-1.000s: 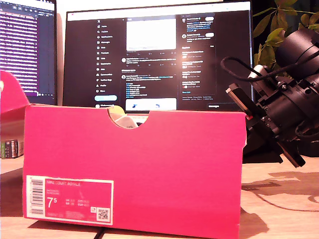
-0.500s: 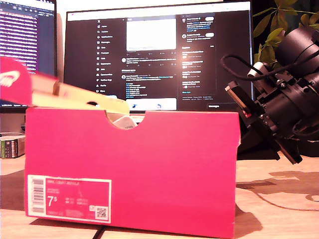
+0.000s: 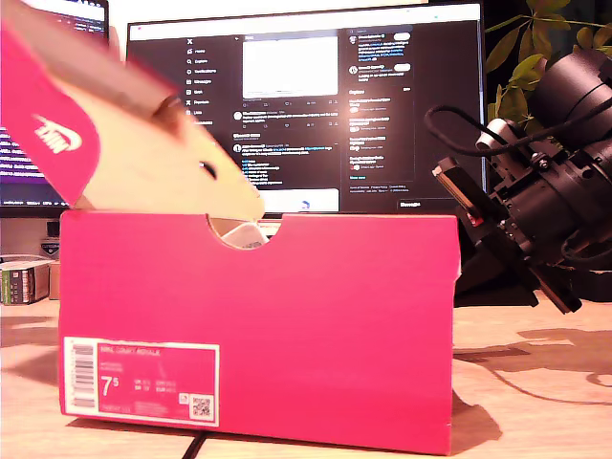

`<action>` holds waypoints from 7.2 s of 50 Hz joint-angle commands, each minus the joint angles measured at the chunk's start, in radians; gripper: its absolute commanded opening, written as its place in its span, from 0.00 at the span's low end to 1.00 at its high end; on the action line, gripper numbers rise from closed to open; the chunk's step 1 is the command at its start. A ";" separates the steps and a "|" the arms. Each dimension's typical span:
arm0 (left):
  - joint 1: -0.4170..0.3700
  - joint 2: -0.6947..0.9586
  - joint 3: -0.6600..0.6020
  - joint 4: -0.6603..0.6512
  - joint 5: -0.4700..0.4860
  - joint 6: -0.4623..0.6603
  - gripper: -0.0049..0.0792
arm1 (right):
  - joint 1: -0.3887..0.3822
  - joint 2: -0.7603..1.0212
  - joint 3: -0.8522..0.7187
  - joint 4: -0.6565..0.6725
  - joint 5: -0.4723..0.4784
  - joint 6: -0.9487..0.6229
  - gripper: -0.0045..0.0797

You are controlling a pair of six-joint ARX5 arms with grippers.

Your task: Close the red shoebox by pushing the lid with your left arm and holding the box in place with your right arm

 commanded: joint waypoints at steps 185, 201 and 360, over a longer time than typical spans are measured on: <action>-0.070 -0.610 -0.887 1.016 -0.445 0.014 0.04 | -0.257 -0.972 -0.276 -0.042 0.538 -0.287 0.04; -0.117 -0.716 -1.061 1.112 -0.505 -0.003 0.04 | -0.202 -1.101 -0.417 -0.041 0.556 -0.286 0.04; -0.109 -1.330 -1.386 0.798 -0.638 -0.031 0.04 | -0.348 -1.550 -0.585 -0.406 0.638 -0.346 0.04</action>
